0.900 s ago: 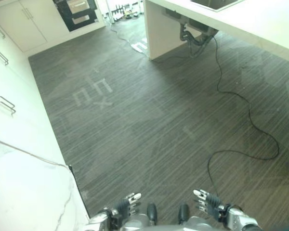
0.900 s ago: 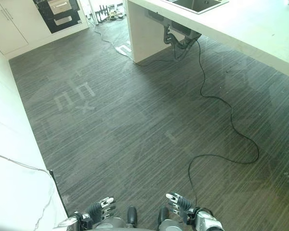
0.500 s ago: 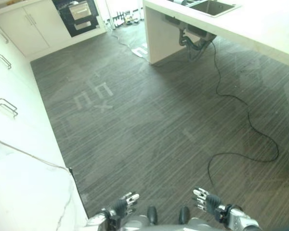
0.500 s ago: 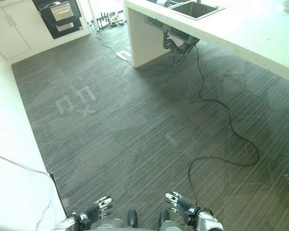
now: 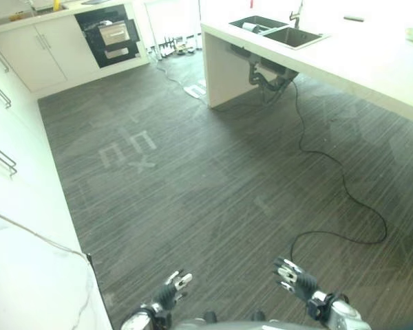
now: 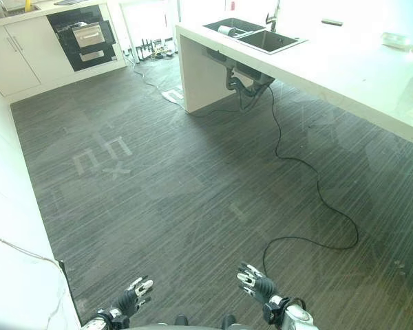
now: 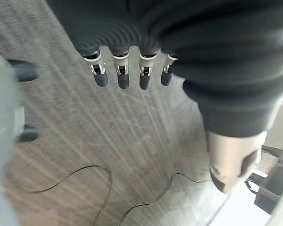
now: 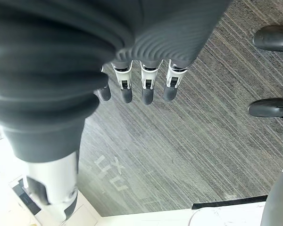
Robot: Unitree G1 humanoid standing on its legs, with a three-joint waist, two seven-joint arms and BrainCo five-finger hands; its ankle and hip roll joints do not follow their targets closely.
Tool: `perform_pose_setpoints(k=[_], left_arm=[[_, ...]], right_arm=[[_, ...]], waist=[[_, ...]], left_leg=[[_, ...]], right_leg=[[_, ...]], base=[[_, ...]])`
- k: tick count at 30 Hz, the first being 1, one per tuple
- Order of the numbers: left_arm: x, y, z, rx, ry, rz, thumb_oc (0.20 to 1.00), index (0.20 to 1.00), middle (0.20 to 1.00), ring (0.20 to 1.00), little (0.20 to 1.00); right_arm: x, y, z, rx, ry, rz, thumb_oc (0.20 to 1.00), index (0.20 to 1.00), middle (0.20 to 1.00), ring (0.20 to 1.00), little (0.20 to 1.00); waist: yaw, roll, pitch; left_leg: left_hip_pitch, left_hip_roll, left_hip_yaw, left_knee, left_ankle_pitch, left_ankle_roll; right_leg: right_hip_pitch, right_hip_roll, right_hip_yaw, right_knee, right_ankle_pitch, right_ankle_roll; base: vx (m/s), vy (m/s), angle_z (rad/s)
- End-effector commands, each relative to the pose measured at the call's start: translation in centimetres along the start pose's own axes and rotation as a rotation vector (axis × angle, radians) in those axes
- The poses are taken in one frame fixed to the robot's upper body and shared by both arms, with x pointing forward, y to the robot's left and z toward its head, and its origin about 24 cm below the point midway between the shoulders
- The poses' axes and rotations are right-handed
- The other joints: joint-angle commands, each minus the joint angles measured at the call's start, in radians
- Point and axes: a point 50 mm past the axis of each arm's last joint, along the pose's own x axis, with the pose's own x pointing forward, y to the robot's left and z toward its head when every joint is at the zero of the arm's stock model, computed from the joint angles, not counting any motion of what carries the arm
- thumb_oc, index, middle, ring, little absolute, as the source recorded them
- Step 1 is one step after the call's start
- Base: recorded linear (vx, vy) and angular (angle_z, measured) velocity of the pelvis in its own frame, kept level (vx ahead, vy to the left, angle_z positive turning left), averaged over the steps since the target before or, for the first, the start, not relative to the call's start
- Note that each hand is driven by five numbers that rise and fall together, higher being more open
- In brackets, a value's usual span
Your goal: Place the dishes in the dishwasher.
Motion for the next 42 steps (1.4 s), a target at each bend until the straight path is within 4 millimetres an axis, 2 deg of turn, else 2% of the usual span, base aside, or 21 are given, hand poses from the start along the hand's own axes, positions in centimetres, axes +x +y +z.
perform_pose_setpoints(k=[1,6,9,11,13,14,15,16,17,18,21,25,26,28,31,33,34,35,37,38,42], left_arm=[[1.5,-0.4,3.5,-0.047,-0.167,0.009,1.0,1.0,1.0,1.0,1.0],[1.8,-0.9,4.4,-0.012,-0.207,0.002,1.0,1.0,1.0,1.0,1.0],[2.2,-1.4,6.0,-0.024,-0.258,0.0,1.0,1.0,1.0,1.0,1.0],[2.5,-1.2,6.4,-0.04,-0.222,-0.026,1.0,1.0,1.0,1.0,1.0],[2.3,-1.2,6.1,-0.038,-0.207,-0.042,1.0,1.0,1.0,1.0,1.0],[2.2,-1.2,6.0,-0.042,-0.207,-0.051,1.0,1.0,1.0,1.0,1.0],[2.1,-1.4,5.9,-0.046,-0.206,-0.059,1.0,1.0,1.0,1.0,1.0],[2.1,-1.4,5.9,-0.047,-0.205,-0.06,1.0,1.0,1.0,1.0,1.0],[2.0,-1.5,5.9,-0.033,-0.198,-0.091,1.0,1.0,1.0,1.0,1.0],[1.9,-1.6,5.8,0.01,-0.175,-0.108,1.0,1.0,1.0,1.0,1.0],[1.8,-1.7,5.4,0.056,-0.15,-0.114,1.0,1.0,1.0,1.0,1.0],[1.8,-1.5,5.7,0.113,-0.129,-0.132,1.0,1.0,1.0,1.0,1.0],[1.9,-1.5,6.0,0.128,-0.127,-0.137,1.0,1.0,1.0,1.0,1.0],[2.0,-1.5,6.5,0.143,-0.128,-0.141,1.0,1.0,1.0,1.0,1.0],[2.3,-1.7,7.4,0.155,-0.152,-0.144,1.0,1.0,1.0,1.0,1.0],[2.4,-2.1,8.1,0.153,-0.184,-0.158,1.0,1.0,1.0,1.0,1.0],[2.4,-2.3,8.9,0.158,-0.212,-0.166,1.0,1.0,1.0,1.0,1.0],[2.4,-2.4,9.2,0.158,-0.217,-0.165,1.0,1.0,1.0,1.0,1.0],[2.4,-2.4,9.3,0.152,-0.212,-0.164,1.0,1.0,1.0,1.0,1.0],[2.4,-2.7,8.6,0.115,-0.191,-0.174,1.0,1.0,1.0,1.0,1.0],[2.0,-3.2,7.4,0.128,-0.174,-0.203,1.0,1.0,1.0,1.0,1.0]], right_arm=[[0.7,-0.1,3.0,-0.021,-0.107,0.016,1.0,1.0,1.0,1.0,1.0],[0.9,-0.2,3.7,-0.09,-0.093,-0.021,1.0,1.0,1.0,1.0,1.0],[1.0,-0.4,4.8,-0.123,-0.094,-0.036,1.0,1.0,1.0,1.0,1.0],[1.1,-0.8,5.6,-0.138,-0.101,-0.04,1.0,1.0,1.0,1.0,1.0],[1.1,-0.9,6.1,-0.155,-0.115,-0.043,1.0,1.0,1.0,1.0,1.0],[1.0,-0.7,6.6,-0.159,-0.143,-0.057,1.0,1.0,1.0,1.0,1.0],[0.9,-0.6,6.7,-0.159,-0.155,-0.055,1.0,1.0,1.0,1.0,1.0],[0.9,-0.6,6.7,-0.159,-0.156,-0.055,1.0,1.0,1.0,1.0,1.0],[0.5,-0.3,6.9,-0.158,-0.19,-0.048,1.0,1.0,1.0,1.0,1.0],[0.5,0.2,7.0,-0.158,-0.205,-0.037,1.0,1.0,1.0,1.0,1.0],[0.7,0.5,7.0,-0.133,-0.224,-0.036,1.0,1.0,1.0,1.0,1.0],[1.2,1.3,7.2,-0.068,-0.26,-0.021,1.0,1.0,1.0,1.0,1.0],[1.3,1.5,7.4,-0.056,-0.28,-0.02,1.0,1.0,1.0,1.0,1.0],[1.6,2.2,8.0,-0.045,-0.315,-0.013,1.0,1.0,1.0,1.0,1.0],[2.0,3.4,8.9,-0.07,-0.336,0.017,1.0,1.0,1.0,1.0,1.0],[2.2,3.7,9.3,-0.084,-0.345,0.023,1.0,1.0,1.0,1.0,1.0],[2.0,3.4,9.7,-0.064,-0.351,0.021,1.0,1.0,1.0,1.0,1.0],[1.9,3.3,9.7,-0.06,-0.35,0.021,1.0,1.0,1.0,1.0,1.0],[1.7,3.0,9.6,-0.058,-0.345,0.021,1.0,1.0,1.0,1.0,1.0],[1.7,2.9,9.4,-0.052,-0.337,0.025,1.0,1.0,1.0,1.0,1.0],[1.4,2.8,9.0,-0.095,-0.334,0.014,1.0,1.0,1.0,1.0,1.0]], waist=[[0.002,0.023,0.01],[0.01,0.003,0.022],[0.034,-0.032,0.057],[0.059,-0.029,0.085],[0.064,-0.011,0.088],[0.067,0.011,0.087],[0.068,0.021,0.087],[0.068,0.021,0.088],[0.062,0.029,0.087],[0.066,0.032,0.081],[0.074,0.029,0.074],[0.078,0.028,0.046],[0.076,0.028,0.042],[0.068,0.032,0.043],[0.051,0.053,0.064],[0.032,0.057,0.08],[0.007,0.045,0.094],[0.003,0.036,0.098],[-0.007,0.021,0.105],[-0.024,0.005,0.107],[-0.051,0.005,0.1]], left_leg=[[0.02,0.091,0.085,0.047,-0.09,-0.078],[-0.021,0.088,0.081,0.168,-0.118,-0.082],[-0.151,0.068,0.076,0.417,-0.172,-0.053],[-0.239,0.055,0.053,0.499,-0.132,-0.05],[-0.225,0.05,0.048,0.384,-0.103,-0.056],[-0.231,0.072,0.049,0.233,-0.029,-0.079],[-0.244,0.096,0.059,0.18,0.022,-0.095],[-0.243,0.098,0.059,0.173,0.028,-0.096],[-0.278,0.138,0.106,0.134,0.079,-0.123],[-0.276,0.136,0.125,0.118,0.09,-0.11],[-0.257,0.114,0.112,0.111,0.067,-0.091],[-0.193,0.067,0.085,0.073,0.025,-0.039],[-0.178,0.049,0.073,0.067,0.018,-0.023],[-0.144,0.014,0.063,0.055,0.002,0.016],[-0.08,0.0,0.081,0.033,-0.03,0.056],[-0.046,0.002,0.087,0.02,-0.042,0.057],[-0.027,-0.006,0.069,0.015,-0.058,0.057],[-0.02,-0.012,0.061,0.016,-0.066,0.055],[0.002,-0.024,0.048,0.015,-0.084,0.053],[0.037,-0.044,0.03,0.011,-0.12,0.055],[0.081,-0.048,0.009,0.009,-0.167,0.059]], right_leg=[[0.037,-0.016,-0.017,0.012,-0.125,0.053],[0.03,-0.018,-0.017,0.033,-0.129,0.036],[0.015,-0.047,-0.02,0.067,-0.124,0.016],[0.024,-0.042,-0.008,0.089,-0.137,0.003],[0.035,-0.034,0.0,0.091,-0.149,0.012],[0.054,-0.021,0.001,0.079,-0.161,0.019],[0.068,-0.017,-0.002,0.072,-0.168,0.02],[0.07,-0.017,-0.002,0.071,-0.169,0.02],[0.101,-0.031,-0.031,0.072,-0.198,0.026],[0.103,-0.039,-0.039,0.075,-0.192,0.035],[0.113,-0.062,-0.03,0.096,-0.204,0.052],[0.128,-0.09,-0.024,0.187,-0.258,0.061],[0.116,-0.098,-0.024,0.248,-0.253,0.063],[0.043,-0.14,-0.026,0.445,-0.178,0.091],[-0.118,-0.193,-0.029,0.757,-0.094,0.102],[-0.18,-0.157,-0.038,0.734,-0.111,0.095],[-0.217,-0.099,-0.03,0.614,-0.115,0.097],[-0.223,-0.091,-0.032,0.54,-0.103,0.1],[-0.234,-0.088,-0.035,0.406,-0.063,0.11],[-0.274,-0.102,-0.025,0.284,0.012,0.132],[-0.322,-0.115,0.005,0.239,0.052,0.146]], base=[[0.05,-0.068,0.01],[0.04,-0.059,0.02],[-0.03,-0.116,0.12],[0.13,-0.004,0.11],[0.3,0.257,-0.12],[0.34,0.366,-0.17],[0.27,0.28,-0.03],[0.32,0.363,0.17],[0.28,0.474,0.21],[0.3,0.506,0.15],[0.15,0.279,-0.11],[0.17,0.287,-0.42],[0.16,0.318,-0.29],[0.13,0.371,0.08],[0.09,0.326,0.05],[0.12,0.077,-0.04],[0.18,-0.097,-0.04],[0.22,-0.132,0.18],[0.26,-0.126,0.41],[0.33,-0.128,0.18],[0.35,-0.141,0.3]])
